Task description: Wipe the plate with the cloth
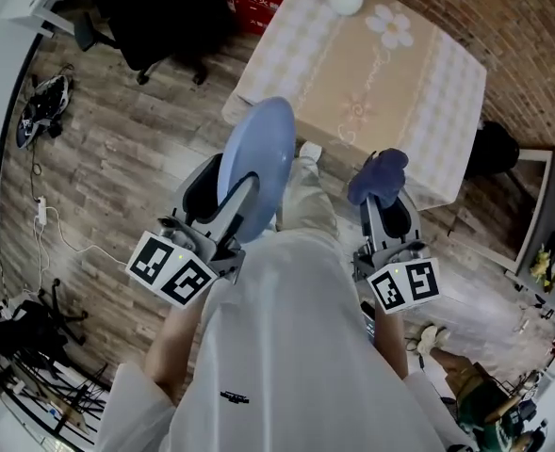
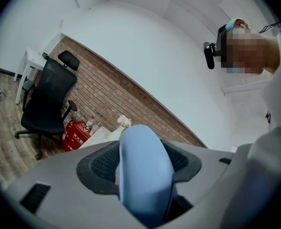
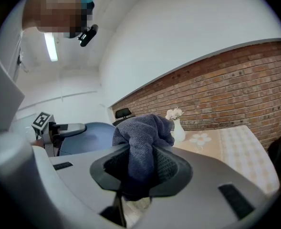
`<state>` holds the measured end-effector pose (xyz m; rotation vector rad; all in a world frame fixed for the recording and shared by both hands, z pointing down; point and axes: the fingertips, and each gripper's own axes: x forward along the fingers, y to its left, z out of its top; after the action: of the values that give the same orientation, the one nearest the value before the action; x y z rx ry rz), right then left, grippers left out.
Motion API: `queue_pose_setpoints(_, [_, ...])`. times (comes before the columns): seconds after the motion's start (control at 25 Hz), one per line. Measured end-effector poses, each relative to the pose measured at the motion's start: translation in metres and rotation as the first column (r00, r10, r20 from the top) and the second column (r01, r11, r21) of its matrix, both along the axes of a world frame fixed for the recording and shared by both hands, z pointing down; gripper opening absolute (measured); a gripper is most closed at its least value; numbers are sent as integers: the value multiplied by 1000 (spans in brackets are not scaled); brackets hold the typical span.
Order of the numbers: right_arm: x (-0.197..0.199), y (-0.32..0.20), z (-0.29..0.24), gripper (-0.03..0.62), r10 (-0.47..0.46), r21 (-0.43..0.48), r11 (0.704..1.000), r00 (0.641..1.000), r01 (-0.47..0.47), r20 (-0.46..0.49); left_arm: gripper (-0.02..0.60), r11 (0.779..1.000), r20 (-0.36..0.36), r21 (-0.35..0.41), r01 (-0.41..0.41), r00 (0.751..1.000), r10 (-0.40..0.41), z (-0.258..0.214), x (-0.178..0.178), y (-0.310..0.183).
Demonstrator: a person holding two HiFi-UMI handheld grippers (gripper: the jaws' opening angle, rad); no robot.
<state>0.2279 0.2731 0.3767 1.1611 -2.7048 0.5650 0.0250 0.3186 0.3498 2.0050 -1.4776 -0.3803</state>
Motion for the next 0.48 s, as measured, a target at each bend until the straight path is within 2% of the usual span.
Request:
queue_pose_setpoints(0.24, [-21,-104,3,126,-67,-16,998,997,68,37,273,999,31,-2,32,999,-32,-14,-12,-101])
queue_pose_setpoints(0.48, [-12,-222,-16,126,-125,18,992,991,124,58,273,1000,87,-10,25,996,-24,-37,1,-215])
